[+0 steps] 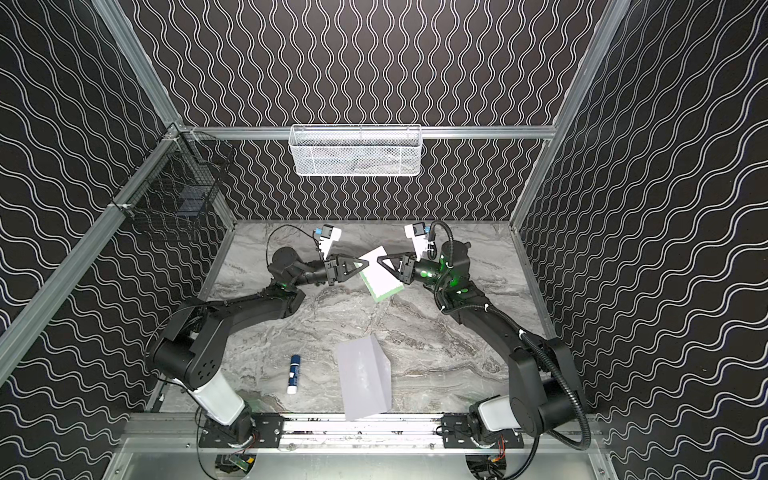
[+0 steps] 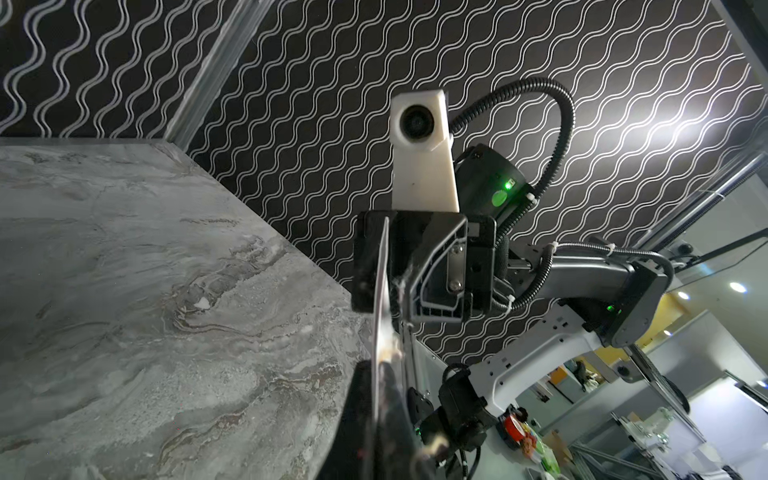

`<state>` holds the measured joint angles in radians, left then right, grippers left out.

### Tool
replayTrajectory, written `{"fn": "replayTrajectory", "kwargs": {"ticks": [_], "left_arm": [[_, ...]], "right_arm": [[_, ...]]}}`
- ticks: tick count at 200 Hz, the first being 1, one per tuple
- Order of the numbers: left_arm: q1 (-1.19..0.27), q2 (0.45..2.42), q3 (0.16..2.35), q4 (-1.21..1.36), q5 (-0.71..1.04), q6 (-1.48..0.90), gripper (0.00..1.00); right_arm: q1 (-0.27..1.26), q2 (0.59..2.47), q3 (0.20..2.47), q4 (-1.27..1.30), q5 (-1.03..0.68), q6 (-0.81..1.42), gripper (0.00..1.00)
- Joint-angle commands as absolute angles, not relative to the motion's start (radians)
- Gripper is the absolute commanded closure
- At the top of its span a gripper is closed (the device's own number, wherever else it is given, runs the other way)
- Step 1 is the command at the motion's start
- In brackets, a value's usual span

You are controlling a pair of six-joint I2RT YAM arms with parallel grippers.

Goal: Place the letter into the envelope and seal it

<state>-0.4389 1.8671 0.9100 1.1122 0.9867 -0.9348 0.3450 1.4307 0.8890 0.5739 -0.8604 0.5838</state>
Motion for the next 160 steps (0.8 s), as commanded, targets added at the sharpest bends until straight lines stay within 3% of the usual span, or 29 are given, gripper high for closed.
{"fn": "replayTrajectory", "kwargs": {"ticks": [1,11,19,85,93,115,123,129,160], "left_arm": [[-0.441,1.862,0.907,1.096,1.013,-0.913,1.0],[-0.44,1.862,0.903,1.102,1.025,-0.919,1.0],[-0.442,1.857,0.894,1.107,1.028,-0.92,1.0],[-0.441,1.835,0.879,1.039,1.028,-0.864,1.0],[-0.443,1.836,0.877,1.041,1.027,-0.865,1.0],[-0.443,1.839,0.876,1.054,1.032,-0.874,1.0],[-0.442,1.838,0.876,1.054,1.033,-0.873,1.0],[-0.443,1.837,0.875,1.055,1.031,-0.873,1.0],[-0.443,1.841,0.877,1.079,1.028,-0.889,1.0]], "right_arm": [[0.344,1.434,0.917,0.574,-0.89,0.576,0.75],[0.345,1.433,0.928,0.562,-0.901,0.568,0.81],[0.345,1.432,0.932,0.557,-0.912,0.563,1.0],[0.344,1.395,0.906,0.537,-0.879,0.559,1.0],[0.341,1.4,0.912,0.537,-0.878,0.563,0.89],[0.339,1.417,0.925,0.538,-0.87,0.569,0.79],[0.339,1.423,0.932,0.538,-0.872,0.568,0.86],[0.34,1.426,0.935,0.537,-0.875,0.569,1.0],[0.339,1.42,0.901,0.531,-0.895,0.561,1.0]]}}
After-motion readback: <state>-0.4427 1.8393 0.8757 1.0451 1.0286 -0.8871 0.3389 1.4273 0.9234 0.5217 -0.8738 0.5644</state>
